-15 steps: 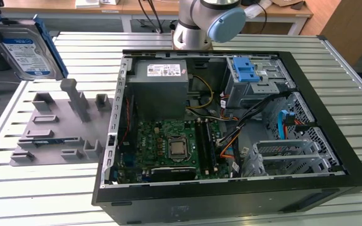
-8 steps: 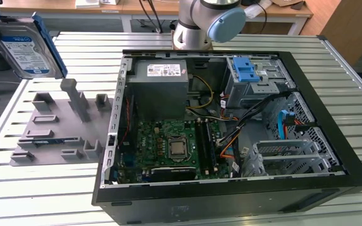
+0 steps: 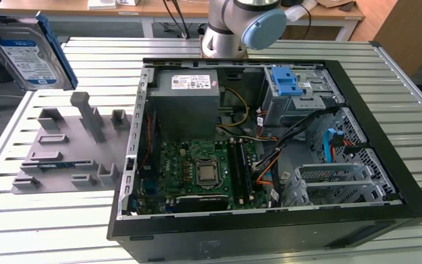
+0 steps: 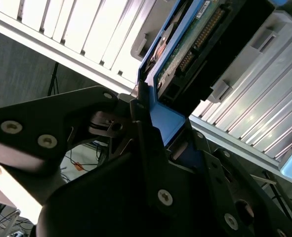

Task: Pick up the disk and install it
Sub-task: 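Pick up the disk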

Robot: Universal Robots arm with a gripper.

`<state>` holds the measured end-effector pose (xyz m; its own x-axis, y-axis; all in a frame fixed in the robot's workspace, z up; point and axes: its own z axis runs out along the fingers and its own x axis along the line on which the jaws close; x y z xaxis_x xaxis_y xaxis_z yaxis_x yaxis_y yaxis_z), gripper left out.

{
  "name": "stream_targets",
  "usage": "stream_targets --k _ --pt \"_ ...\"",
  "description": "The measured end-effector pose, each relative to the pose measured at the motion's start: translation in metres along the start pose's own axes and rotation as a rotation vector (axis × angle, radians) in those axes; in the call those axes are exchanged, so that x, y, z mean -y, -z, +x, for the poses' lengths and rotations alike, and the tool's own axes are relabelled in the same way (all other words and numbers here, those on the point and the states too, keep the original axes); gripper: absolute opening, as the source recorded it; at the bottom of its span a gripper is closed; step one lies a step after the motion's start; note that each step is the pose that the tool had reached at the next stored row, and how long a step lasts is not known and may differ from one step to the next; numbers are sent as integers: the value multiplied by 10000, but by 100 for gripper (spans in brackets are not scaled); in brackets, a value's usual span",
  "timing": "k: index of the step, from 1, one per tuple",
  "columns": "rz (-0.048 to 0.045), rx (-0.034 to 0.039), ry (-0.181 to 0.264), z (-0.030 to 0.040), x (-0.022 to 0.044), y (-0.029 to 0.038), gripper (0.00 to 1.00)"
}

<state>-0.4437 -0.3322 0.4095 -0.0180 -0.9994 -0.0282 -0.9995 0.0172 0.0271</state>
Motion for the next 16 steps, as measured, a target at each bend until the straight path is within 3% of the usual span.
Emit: stream_targets --k 16 --pt "1 0 0 -1 -1 39 36"
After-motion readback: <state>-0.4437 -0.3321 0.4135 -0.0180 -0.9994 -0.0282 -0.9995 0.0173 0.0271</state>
